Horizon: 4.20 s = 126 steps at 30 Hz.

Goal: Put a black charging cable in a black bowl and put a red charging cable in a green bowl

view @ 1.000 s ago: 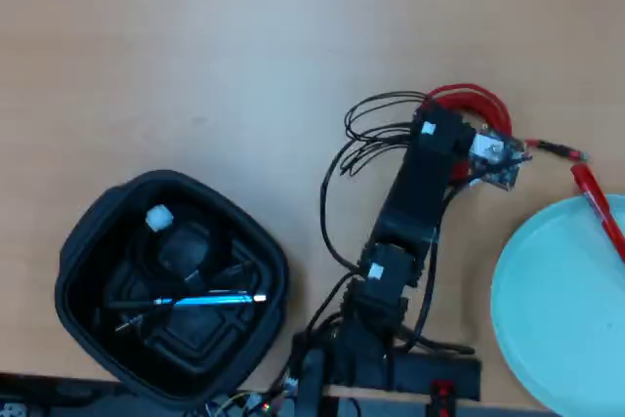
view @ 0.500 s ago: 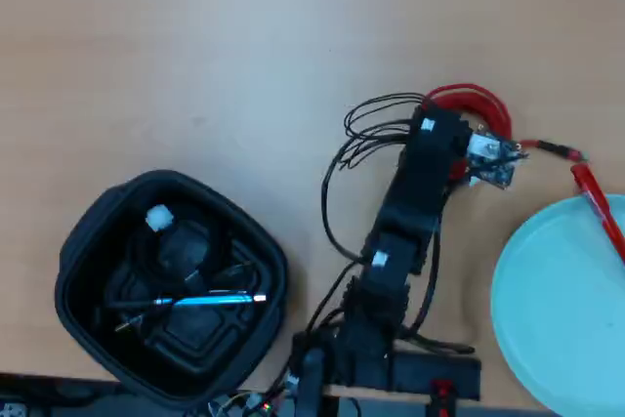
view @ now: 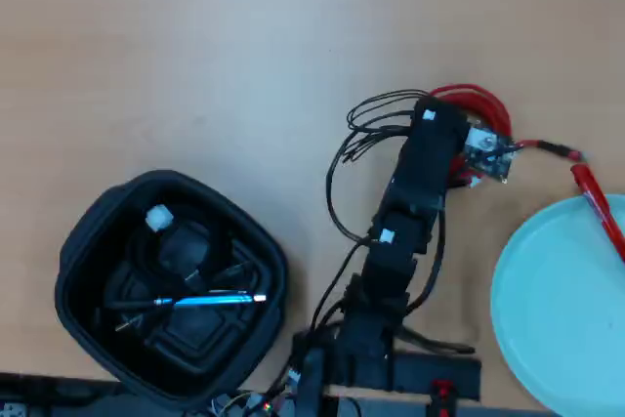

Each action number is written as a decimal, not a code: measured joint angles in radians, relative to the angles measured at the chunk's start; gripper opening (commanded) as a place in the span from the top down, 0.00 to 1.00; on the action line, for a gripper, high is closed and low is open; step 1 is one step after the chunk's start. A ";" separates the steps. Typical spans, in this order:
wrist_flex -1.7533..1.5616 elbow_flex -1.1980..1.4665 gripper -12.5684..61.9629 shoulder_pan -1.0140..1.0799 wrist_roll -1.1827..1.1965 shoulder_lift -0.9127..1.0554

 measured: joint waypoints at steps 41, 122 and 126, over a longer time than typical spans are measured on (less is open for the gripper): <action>0.064 0.086 0.92 0.276 0.000 0.818; -0.792 0.574 0.29 1.103 -0.031 0.555; -0.693 0.572 0.29 1.075 -0.040 0.761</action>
